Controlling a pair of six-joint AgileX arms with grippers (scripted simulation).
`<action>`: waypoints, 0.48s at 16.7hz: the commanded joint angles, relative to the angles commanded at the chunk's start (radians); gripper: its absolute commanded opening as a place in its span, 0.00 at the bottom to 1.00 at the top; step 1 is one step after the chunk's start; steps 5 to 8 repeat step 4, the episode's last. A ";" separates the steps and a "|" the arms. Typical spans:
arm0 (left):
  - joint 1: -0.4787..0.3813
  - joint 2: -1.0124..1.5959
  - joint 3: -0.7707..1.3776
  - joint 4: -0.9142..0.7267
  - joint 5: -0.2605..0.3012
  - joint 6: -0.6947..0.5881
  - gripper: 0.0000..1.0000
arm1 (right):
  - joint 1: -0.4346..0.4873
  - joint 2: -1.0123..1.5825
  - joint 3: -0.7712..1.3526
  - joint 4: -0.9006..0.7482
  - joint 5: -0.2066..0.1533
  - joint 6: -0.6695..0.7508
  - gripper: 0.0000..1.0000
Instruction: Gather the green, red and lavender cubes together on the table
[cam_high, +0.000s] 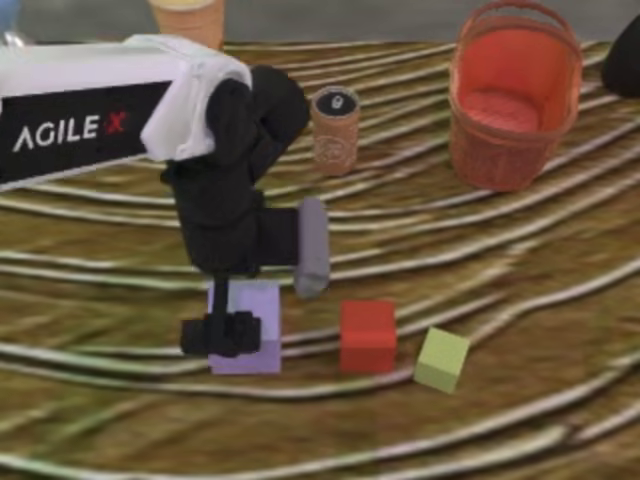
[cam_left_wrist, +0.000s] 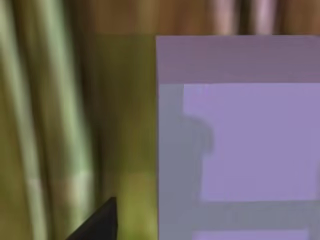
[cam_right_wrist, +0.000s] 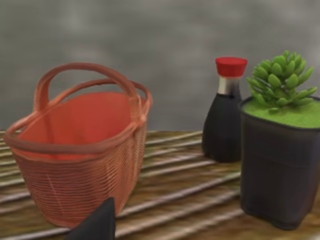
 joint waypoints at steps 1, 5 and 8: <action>0.002 -0.014 0.024 -0.038 0.000 0.000 1.00 | 0.000 0.000 0.000 0.000 0.000 0.000 1.00; 0.007 -0.040 0.063 -0.088 -0.001 -0.002 1.00 | 0.000 0.000 0.000 0.000 0.000 0.000 1.00; 0.007 -0.040 0.063 -0.088 -0.001 -0.002 1.00 | 0.000 0.000 0.000 0.000 0.000 0.000 1.00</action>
